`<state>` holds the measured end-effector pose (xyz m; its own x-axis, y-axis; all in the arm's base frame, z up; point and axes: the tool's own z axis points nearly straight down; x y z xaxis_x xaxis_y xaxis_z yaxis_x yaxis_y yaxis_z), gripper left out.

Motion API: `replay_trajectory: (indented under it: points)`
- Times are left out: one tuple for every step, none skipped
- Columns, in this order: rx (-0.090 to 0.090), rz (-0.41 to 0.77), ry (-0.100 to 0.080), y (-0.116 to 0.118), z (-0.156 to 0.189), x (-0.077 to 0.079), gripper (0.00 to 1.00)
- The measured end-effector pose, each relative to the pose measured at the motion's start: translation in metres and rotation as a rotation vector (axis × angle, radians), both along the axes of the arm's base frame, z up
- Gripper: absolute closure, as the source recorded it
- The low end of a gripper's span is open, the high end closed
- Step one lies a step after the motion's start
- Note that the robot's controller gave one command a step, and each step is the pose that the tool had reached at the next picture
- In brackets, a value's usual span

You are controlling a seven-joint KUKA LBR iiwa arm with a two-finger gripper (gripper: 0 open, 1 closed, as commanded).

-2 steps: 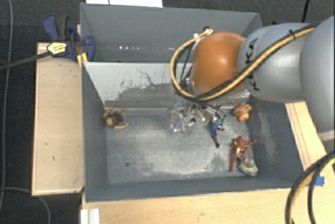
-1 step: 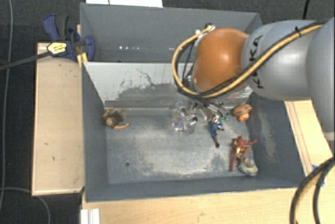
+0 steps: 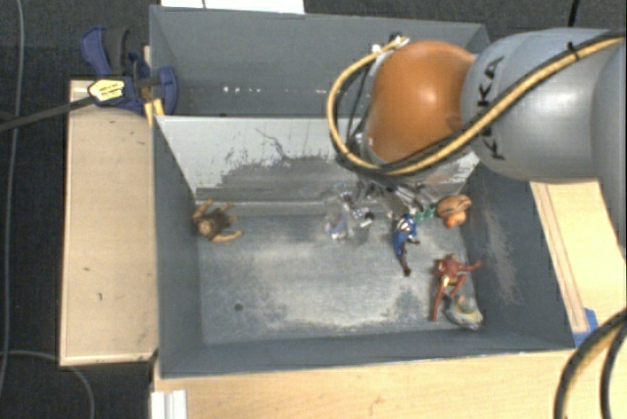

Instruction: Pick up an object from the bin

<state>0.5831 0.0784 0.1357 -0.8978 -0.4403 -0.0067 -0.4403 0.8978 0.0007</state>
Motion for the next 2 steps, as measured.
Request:
replay_trajectory:
  points:
    - [0.000, -0.001, -0.005, 0.000, 0.017, 0.001, 1.00]
    - [0.001, -0.002, -0.006, 0.000, 0.030, 0.002, 1.00]
